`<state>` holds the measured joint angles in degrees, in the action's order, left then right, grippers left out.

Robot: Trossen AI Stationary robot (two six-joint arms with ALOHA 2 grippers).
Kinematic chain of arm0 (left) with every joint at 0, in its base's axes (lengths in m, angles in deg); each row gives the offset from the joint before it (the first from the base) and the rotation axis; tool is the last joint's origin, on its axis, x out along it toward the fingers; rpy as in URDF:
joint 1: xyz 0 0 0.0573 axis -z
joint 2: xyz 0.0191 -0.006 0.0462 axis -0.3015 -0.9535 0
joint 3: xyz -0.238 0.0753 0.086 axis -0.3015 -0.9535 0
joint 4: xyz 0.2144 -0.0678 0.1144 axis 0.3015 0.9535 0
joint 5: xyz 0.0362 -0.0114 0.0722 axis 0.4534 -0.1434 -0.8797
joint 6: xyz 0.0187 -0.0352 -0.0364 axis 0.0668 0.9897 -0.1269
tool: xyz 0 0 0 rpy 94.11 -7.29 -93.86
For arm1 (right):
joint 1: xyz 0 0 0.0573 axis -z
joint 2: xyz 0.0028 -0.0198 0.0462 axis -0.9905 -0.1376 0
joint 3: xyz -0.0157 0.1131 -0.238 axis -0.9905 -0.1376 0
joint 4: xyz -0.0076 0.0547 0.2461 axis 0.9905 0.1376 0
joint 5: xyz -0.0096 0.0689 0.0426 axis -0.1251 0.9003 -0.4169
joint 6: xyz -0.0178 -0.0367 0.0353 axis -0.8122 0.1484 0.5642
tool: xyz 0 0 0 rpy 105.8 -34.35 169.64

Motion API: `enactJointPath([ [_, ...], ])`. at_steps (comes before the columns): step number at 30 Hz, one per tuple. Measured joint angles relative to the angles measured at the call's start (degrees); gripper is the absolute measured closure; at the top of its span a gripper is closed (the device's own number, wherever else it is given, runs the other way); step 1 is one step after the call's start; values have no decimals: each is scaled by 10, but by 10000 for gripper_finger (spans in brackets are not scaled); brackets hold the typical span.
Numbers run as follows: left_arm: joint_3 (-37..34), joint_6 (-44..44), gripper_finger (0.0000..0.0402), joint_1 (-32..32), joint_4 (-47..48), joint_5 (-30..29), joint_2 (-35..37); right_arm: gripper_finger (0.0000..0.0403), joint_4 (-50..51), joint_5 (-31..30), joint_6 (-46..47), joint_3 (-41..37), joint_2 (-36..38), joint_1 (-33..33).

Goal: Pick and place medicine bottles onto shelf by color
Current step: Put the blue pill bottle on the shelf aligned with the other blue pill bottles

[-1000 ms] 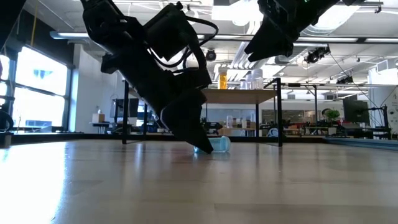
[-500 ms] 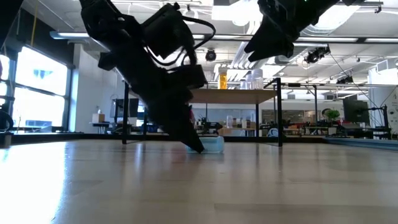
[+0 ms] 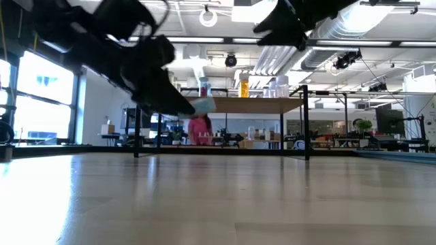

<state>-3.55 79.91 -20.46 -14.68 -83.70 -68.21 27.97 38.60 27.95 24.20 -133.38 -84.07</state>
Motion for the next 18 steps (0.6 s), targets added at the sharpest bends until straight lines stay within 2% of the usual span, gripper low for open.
enactJointPath([
  [6, -99, 0, 314, 5, -237, 3, 30, 214, -133, 43, -65, 0, -42, 0],
  [10, -140, 0, 314, 4, -349, 2, 31, 214, -223, 53, -97, 0, -86, 1],
  [13, -154, -13, 314, 5, -396, 8, 31, 214, -278, 53, -123, 0, -119, 1],
  [18, -155, -40, 314, 8, -442, 59, 31, 214, -368, 64, -149, 0, -178, 1],
])
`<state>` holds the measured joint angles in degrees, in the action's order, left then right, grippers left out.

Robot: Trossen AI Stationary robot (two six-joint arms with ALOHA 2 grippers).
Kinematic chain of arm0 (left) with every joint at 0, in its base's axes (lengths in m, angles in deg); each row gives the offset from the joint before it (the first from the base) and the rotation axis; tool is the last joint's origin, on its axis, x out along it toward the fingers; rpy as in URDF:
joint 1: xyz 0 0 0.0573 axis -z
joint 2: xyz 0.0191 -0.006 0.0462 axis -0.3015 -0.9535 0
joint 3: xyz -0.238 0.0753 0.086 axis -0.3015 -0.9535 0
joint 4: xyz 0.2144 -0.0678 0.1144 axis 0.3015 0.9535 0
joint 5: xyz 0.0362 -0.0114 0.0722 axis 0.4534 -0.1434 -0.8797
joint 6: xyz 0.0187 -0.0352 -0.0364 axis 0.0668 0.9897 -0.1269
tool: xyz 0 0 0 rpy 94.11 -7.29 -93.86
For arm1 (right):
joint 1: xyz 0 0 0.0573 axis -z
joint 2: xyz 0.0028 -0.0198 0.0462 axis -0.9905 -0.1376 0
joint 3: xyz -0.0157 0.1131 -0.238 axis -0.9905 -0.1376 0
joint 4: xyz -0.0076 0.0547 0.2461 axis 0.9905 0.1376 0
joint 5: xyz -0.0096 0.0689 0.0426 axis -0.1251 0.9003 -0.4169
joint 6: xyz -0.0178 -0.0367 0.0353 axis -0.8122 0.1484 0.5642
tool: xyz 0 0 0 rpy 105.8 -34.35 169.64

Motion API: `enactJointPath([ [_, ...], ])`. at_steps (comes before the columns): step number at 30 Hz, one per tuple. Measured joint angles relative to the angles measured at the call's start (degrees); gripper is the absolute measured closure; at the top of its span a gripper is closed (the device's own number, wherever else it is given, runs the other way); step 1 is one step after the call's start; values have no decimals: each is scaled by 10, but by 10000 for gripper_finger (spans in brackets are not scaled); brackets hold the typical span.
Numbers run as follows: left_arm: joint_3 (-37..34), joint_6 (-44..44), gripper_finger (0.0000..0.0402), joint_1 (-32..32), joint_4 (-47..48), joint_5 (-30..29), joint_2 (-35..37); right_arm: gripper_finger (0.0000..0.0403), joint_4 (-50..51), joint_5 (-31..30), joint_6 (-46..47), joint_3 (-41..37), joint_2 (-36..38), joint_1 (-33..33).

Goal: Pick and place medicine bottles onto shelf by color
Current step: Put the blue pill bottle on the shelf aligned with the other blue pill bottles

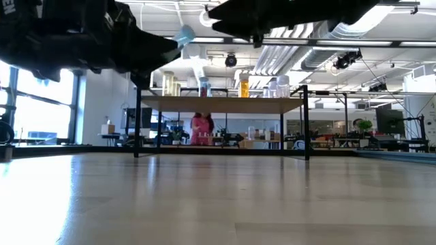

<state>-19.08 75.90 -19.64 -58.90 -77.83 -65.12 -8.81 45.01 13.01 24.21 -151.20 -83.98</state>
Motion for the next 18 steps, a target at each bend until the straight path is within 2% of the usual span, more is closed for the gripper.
enactJointPath([
  [2, 3, -12, 314, 2, 0, 16, 0, 214, -23, 14, 0, 0, -19, 0],
  [10, 3, -39, 314, 8, 2, 16, 0, 214, -138, 87, -14, 2, -88, 0],
  [18, 3, -40, 314, 8, 0, 16, 0, 214, -130, 109, 0, 38, -124, 0],
])
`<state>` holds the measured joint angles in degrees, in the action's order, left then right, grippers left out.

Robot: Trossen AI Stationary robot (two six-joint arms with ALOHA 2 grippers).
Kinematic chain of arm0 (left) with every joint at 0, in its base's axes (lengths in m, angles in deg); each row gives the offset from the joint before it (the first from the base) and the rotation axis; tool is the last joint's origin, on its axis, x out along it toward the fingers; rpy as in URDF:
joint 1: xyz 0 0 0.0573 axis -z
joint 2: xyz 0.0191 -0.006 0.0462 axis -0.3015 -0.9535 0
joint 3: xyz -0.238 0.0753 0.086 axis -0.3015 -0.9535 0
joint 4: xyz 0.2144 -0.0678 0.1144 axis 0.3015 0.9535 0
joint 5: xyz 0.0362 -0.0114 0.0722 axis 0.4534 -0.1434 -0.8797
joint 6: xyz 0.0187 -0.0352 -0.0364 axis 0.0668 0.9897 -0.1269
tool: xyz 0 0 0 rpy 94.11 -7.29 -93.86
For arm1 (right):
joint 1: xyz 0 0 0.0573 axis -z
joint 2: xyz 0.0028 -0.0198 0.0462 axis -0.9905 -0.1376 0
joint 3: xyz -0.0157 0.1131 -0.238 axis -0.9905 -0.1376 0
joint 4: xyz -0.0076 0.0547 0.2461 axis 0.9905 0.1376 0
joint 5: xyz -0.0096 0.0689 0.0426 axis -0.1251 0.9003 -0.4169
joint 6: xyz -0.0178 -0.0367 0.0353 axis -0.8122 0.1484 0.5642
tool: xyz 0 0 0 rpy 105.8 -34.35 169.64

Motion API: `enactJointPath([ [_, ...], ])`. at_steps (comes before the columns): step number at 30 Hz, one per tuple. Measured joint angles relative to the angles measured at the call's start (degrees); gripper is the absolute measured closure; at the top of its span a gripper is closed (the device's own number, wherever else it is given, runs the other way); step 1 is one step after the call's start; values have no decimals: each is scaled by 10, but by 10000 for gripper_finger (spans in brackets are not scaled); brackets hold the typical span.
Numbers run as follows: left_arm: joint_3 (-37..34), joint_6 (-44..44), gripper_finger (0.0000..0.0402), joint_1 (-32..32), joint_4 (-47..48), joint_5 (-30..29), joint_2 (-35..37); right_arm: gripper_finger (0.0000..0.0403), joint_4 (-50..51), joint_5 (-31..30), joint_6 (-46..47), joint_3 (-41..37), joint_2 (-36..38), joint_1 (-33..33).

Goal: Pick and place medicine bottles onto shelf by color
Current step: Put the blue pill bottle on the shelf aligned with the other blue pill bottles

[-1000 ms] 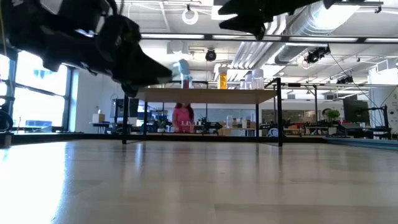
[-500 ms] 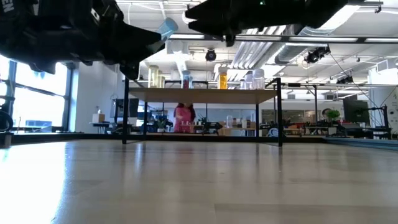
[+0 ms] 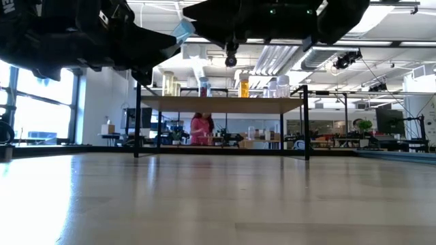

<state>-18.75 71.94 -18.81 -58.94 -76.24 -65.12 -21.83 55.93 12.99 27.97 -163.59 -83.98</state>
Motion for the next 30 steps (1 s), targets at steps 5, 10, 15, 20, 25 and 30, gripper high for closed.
enactJointPath([
  [5, 0, 0, 314, 0, -1, 0, 0, 214, 23, 4, 2, 11, -10, 0],
  [10, 0, 0, 314, 0, -1, -5, 0, 214, 29, 5, 2, 11, -10, -2],
  [15, 0, 0, 314, -6, -1, -7, 0, 220, 31, 5, 2, 11, -10, -2],
  [20, 0, 0, 314, -14, -1, -8, 0, 245, 36, 3, 2, 11, -10, -1],
  [25, 0, 0, 314, -14, -1, -7, 0, 270, 36, 3, 2, 11, -10, 1],
  [30, 0, 0, 314, -14, -1, -8, 0, 286, 36, 3, 2, 11, -10, 1],
])
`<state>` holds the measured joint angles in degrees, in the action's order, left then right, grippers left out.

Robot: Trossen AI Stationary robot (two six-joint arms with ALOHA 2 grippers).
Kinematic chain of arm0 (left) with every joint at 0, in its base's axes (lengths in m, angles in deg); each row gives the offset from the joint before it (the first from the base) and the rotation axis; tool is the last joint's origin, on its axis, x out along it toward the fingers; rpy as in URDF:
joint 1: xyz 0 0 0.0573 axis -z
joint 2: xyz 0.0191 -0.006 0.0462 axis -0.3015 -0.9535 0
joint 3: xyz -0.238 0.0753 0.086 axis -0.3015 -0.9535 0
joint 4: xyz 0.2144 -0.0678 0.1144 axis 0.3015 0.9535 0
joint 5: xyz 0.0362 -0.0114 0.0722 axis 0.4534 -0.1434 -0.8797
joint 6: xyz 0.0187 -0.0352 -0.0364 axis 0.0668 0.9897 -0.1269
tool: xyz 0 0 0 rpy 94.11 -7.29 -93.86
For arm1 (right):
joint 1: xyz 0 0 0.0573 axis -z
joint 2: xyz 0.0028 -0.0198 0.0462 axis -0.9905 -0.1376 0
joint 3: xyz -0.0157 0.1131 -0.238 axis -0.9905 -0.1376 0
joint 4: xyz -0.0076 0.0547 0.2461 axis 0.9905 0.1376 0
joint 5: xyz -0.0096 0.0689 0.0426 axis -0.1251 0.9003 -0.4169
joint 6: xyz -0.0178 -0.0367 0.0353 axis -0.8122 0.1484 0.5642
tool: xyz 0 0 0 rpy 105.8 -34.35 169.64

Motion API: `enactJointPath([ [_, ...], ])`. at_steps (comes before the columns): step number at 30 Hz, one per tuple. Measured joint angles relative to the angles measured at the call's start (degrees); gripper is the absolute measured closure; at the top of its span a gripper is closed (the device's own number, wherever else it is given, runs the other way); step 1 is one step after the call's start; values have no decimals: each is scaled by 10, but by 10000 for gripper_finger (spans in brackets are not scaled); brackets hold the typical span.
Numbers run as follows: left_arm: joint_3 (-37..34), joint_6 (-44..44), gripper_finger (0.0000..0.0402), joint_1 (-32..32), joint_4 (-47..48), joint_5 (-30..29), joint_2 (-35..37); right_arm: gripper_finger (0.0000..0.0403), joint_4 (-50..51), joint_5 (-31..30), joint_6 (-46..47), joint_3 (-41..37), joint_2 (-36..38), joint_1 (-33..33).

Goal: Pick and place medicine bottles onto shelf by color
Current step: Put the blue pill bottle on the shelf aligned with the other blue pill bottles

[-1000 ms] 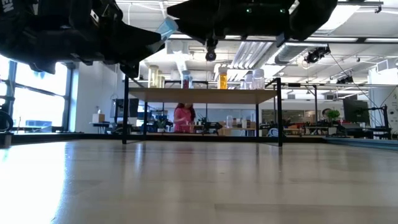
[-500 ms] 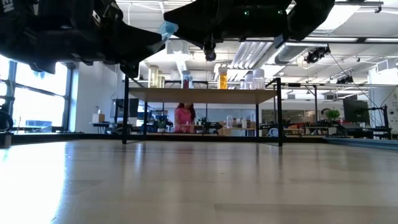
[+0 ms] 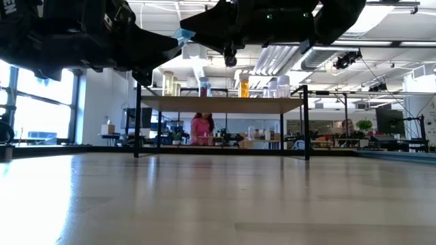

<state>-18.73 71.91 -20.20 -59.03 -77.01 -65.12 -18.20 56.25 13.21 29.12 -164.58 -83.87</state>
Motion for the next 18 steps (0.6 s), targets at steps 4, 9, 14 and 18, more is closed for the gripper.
enactJointPath([
  [4, 0, 0, 314, 0, 1, -1, 0, 288, 4, 0, 0, 0, 0, 0],
  [9, 0, 0, 307, 0, 1, -2, 0, 290, 5, 0, 13, 0, 0, 1],
  [14, 0, 0, 261, 0, 7, 0, 0, 290, 19, 2, 14, 0, 0, 3],
  [18, 0, 0, 217, 0, 16, 1, 0, 290, 25, -5, 11, 0, 0, 3],
])
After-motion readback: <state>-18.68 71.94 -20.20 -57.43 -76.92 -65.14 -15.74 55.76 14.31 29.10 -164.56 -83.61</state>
